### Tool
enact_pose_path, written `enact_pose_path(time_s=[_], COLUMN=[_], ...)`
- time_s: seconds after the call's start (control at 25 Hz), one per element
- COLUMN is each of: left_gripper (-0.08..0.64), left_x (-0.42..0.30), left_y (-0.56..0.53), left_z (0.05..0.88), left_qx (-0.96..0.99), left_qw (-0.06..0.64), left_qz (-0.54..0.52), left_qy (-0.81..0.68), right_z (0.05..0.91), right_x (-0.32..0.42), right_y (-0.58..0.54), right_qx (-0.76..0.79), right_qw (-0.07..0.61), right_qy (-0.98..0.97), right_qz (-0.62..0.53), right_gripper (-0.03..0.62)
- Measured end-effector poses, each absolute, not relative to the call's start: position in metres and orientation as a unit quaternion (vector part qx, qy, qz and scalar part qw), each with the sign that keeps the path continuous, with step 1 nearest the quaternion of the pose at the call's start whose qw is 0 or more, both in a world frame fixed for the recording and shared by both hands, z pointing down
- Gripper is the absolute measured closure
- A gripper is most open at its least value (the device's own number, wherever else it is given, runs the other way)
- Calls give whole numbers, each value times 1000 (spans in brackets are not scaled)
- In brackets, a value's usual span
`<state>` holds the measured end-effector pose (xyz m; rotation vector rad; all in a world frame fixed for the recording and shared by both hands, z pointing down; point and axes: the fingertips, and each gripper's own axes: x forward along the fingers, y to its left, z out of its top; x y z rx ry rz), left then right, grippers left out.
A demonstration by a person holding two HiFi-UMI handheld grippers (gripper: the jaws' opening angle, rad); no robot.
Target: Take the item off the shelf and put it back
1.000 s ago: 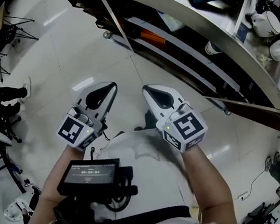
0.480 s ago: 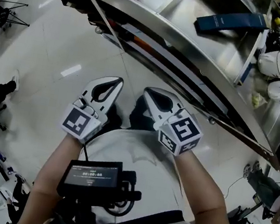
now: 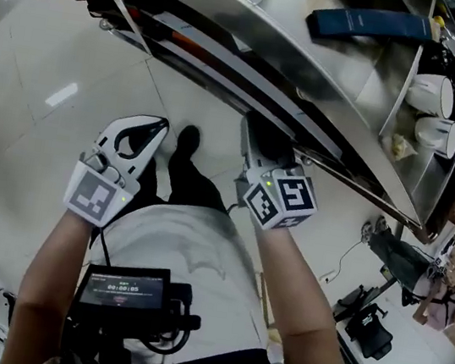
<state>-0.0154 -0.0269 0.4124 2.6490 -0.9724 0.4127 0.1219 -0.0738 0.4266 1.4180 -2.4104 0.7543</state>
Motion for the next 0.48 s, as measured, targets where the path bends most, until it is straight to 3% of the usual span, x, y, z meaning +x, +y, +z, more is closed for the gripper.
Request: enact_pose_path(time_s=[0.08, 0.16, 0.32, 0.48], left_gripper=[554, 554, 554, 554], left_x=[-3, 12, 33, 40], left_y=[-31, -28, -13, 0], left_z=[418, 423, 434, 437], left_qx=[929, 940, 951, 951], left_qw=[140, 128, 131, 168], left_qz=[134, 127, 122, 101], left_qy=[-314, -288, -252, -239], right_z=[438, 450, 468, 479], right_x=[148, 181, 251, 288], right_y=[-80, -78, -71, -82], right_qx=[520, 558, 630, 660], right_qw=[139, 150, 161, 161], right_qy=[-808, -780, -720, -693], right_qz=[238, 242, 243, 242], right_gripper=[545, 425, 370, 263])
